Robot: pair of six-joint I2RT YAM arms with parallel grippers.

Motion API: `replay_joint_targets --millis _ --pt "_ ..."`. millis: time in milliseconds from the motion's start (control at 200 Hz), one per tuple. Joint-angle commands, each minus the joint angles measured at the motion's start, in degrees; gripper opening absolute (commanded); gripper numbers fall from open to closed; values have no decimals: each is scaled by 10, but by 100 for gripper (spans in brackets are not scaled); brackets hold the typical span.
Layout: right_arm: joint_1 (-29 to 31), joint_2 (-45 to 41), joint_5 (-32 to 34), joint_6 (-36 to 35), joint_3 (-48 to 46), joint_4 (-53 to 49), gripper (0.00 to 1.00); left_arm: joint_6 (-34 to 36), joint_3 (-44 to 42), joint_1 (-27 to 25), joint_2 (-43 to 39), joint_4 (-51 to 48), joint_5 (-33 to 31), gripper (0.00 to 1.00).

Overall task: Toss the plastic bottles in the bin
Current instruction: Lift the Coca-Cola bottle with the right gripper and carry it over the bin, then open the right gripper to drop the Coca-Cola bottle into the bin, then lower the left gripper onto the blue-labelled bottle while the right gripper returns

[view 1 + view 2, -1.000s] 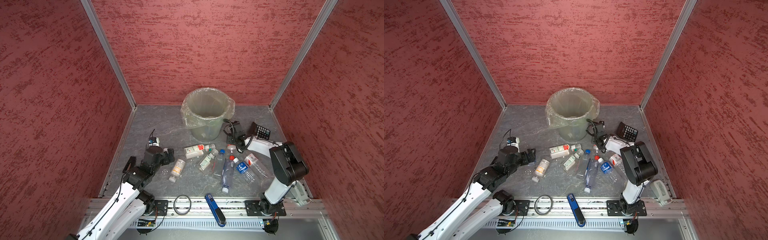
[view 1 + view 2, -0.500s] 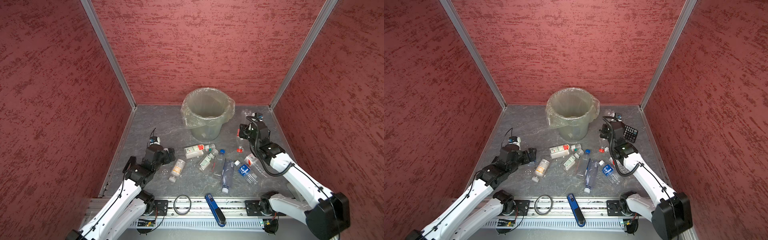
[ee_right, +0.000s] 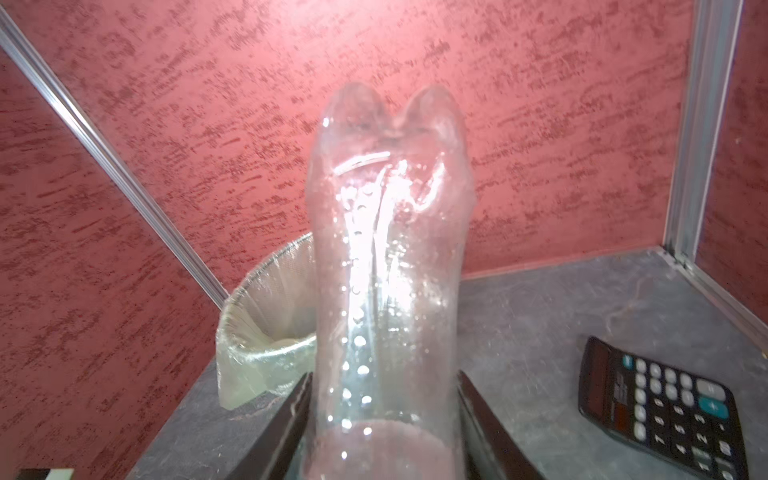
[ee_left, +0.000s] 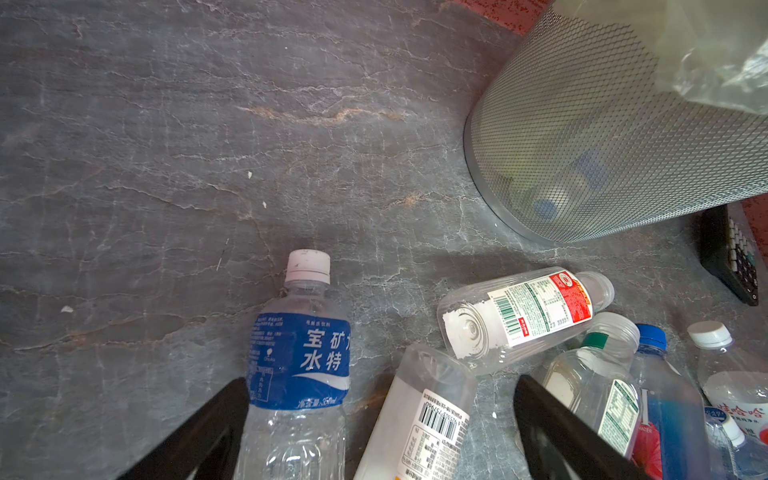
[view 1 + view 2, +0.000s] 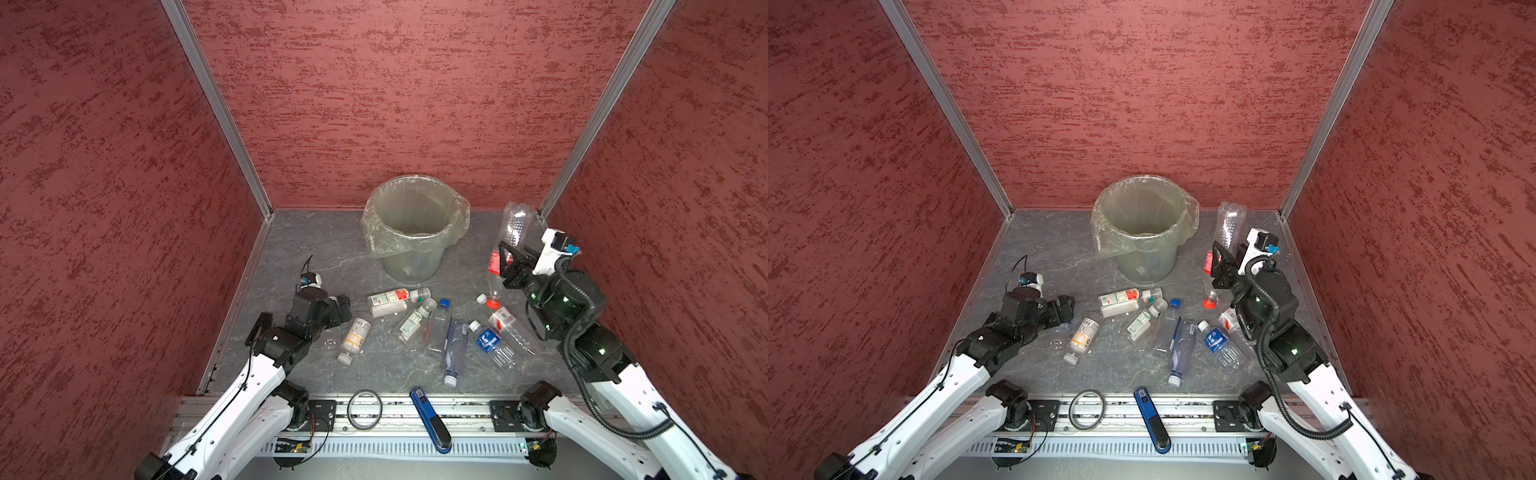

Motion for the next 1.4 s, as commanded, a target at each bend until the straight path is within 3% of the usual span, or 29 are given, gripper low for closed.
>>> replay_joint_targets --millis 0,240,331,416,456,581,761,1162,1393 --pt "13 61 -5 -40 56 57 51 -6 -2 4 -3 17 7 99" --pt "12 335 -22 -100 308 105 60 -4 6 8 -14 9 5 99" --pt "1 478 -31 -110 461 88 80 -4 6 14 -23 6 5 99" --pt "-6 604 -12 -104 635 7 98 -2 9 20 -32 -4 5 99" --pt "-5 624 -1 -95 675 -22 99 -3 11 21 -36 -12 5 99" --pt "0 502 17 -102 509 110 99 -8 1 24 -65 -20 12 99" --pt "1 384 34 -120 451 103 99 -8 -16 24 -51 -6 20 99" --pt "1 251 75 -69 334 -107 99 -13 34 23 50 -58 -9 100" --pt "0 216 64 -7 198 -228 95 -26 47 23 134 -85 -6 89"
